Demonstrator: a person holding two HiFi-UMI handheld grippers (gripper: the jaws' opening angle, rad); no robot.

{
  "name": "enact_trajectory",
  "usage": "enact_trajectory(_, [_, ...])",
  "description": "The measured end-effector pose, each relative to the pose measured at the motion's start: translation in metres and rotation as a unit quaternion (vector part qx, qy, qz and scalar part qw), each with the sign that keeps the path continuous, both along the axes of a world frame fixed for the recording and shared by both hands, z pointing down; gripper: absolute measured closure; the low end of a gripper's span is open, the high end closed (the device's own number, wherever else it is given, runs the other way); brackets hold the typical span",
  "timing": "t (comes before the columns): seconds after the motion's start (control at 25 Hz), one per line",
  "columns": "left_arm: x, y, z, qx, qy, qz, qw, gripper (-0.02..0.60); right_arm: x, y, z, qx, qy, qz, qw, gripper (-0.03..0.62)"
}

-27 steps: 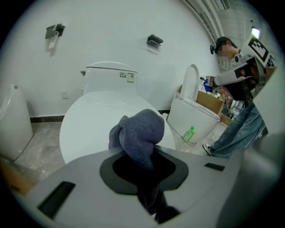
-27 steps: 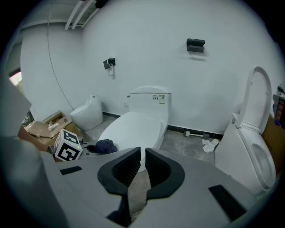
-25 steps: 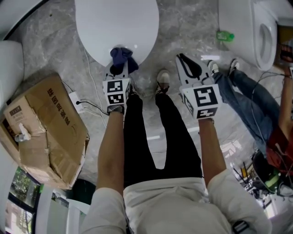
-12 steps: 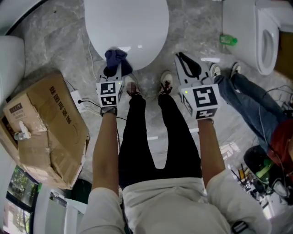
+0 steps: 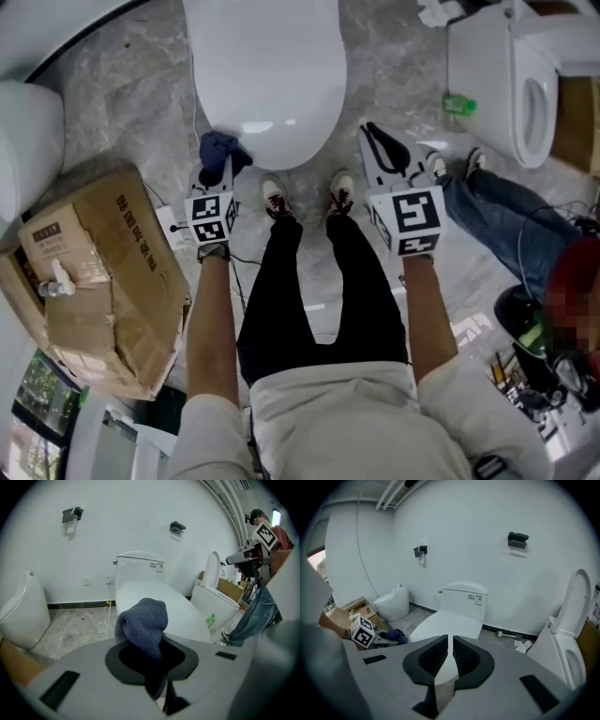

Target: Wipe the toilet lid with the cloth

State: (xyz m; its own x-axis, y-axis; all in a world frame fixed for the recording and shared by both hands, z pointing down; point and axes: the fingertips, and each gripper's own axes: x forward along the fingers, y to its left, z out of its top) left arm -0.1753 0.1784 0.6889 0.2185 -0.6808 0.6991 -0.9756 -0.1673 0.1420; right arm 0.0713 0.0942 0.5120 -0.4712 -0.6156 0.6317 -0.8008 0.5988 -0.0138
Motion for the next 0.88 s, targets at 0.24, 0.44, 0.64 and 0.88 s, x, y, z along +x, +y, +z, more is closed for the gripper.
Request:
enact_trajectory(0.24, [-0.023, -0.025, -0.076, 0.05, -0.01, -0.02, 0.9985, 0.529, -0.005, -0.021, -0.069, 0.042, -0.006, 0.002, 0.999, 0.542])
enact_trajectory(0.44, [-0.014, -0.063, -0.165, 0.131, -0.013, 0.006, 0.9913, 0.529, -0.008, -0.04, -0.119, 0.066, -0.026, 0.01, 0.997, 0.542])
enact_trajectory(0.64, [0.002, -0.093, -0.248, 0.187, -0.02, 0.018, 0.982, 0.529, -0.009, -0.057, -0.176, 0.095, -0.051, 0.001, 0.994, 0.542])
enact_trajectory(0.88, [0.029, -0.115, -0.334, 0.223, -0.008, 0.038, 0.9739, 0.529, -0.017, -0.066, -0.237, 0.13, -0.071, -0.031, 0.988, 0.543])
